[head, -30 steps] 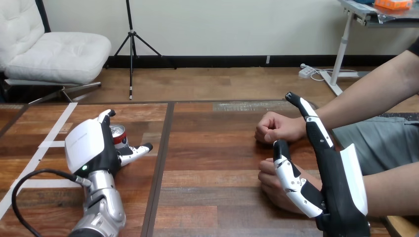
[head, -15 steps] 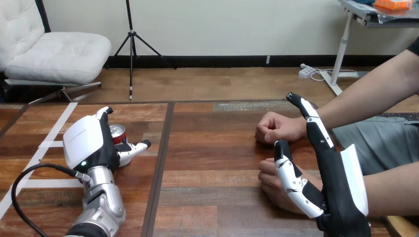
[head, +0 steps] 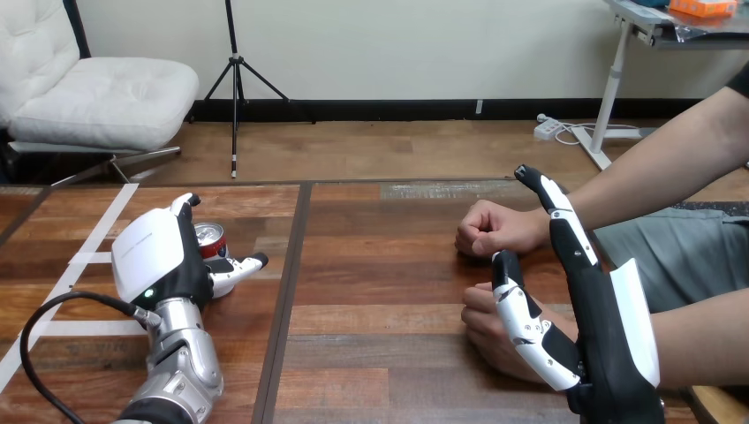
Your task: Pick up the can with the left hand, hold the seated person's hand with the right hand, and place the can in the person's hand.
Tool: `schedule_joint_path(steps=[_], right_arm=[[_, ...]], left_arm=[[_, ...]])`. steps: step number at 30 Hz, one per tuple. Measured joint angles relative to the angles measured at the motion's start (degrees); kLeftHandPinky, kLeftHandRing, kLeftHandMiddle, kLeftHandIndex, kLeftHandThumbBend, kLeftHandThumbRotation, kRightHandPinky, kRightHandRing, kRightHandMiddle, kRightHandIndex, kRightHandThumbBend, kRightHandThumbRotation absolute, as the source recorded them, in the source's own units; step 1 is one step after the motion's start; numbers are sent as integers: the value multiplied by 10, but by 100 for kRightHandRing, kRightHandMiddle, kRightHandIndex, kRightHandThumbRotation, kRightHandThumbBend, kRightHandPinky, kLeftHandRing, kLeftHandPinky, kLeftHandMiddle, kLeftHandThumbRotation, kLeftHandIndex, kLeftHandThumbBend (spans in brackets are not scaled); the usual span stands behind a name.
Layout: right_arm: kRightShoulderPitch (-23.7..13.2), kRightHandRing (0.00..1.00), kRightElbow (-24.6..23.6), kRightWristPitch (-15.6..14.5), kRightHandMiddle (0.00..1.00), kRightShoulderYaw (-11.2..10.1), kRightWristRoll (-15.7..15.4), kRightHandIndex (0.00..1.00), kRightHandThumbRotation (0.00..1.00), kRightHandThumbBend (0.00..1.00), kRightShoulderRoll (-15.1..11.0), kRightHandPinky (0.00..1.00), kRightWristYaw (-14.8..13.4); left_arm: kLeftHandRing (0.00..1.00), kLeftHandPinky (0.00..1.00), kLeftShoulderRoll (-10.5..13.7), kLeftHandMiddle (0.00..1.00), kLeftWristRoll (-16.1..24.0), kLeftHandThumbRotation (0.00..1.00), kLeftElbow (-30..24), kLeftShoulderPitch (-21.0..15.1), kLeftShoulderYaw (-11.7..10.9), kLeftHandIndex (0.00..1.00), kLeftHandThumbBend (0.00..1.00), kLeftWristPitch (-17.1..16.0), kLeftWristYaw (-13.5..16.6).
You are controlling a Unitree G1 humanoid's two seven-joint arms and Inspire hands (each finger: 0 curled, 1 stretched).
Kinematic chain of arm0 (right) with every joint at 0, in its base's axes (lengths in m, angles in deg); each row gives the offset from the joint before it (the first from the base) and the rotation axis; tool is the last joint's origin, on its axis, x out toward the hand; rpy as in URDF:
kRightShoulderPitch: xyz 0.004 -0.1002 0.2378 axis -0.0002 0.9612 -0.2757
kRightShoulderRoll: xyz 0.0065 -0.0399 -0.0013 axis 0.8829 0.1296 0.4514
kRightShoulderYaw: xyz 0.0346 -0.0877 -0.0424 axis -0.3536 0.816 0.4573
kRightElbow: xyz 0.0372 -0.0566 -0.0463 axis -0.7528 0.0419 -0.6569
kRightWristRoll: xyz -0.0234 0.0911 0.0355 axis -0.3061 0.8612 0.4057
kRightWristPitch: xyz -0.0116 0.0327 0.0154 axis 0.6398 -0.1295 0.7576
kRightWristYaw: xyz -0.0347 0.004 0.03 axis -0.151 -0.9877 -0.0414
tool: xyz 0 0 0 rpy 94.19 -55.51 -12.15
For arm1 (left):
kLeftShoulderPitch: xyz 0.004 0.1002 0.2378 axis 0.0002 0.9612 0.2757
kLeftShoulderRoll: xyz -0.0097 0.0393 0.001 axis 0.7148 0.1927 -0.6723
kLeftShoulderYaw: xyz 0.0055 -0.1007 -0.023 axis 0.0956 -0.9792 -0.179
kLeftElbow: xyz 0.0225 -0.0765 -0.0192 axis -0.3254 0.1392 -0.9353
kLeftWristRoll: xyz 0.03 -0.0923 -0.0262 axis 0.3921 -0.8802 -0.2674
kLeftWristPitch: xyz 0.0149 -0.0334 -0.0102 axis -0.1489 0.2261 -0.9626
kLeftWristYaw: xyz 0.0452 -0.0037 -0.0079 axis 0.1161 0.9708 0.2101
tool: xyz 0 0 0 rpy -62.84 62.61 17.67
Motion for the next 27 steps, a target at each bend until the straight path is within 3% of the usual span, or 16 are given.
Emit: schedule_joint_path(steps=[20,27], right_arm=[[3,96,0,0,94,-1,-12,91,58,23,-4,96,0],[3,96,0,0,94,-1,-12,91,58,24,-9,96,0]], left_arm=[[81,76,1,83,-1,38,10,0,-2,83,88,9,-1],[77,71,1,81,-2,35,10,0,-4,81,87,9,-1]])
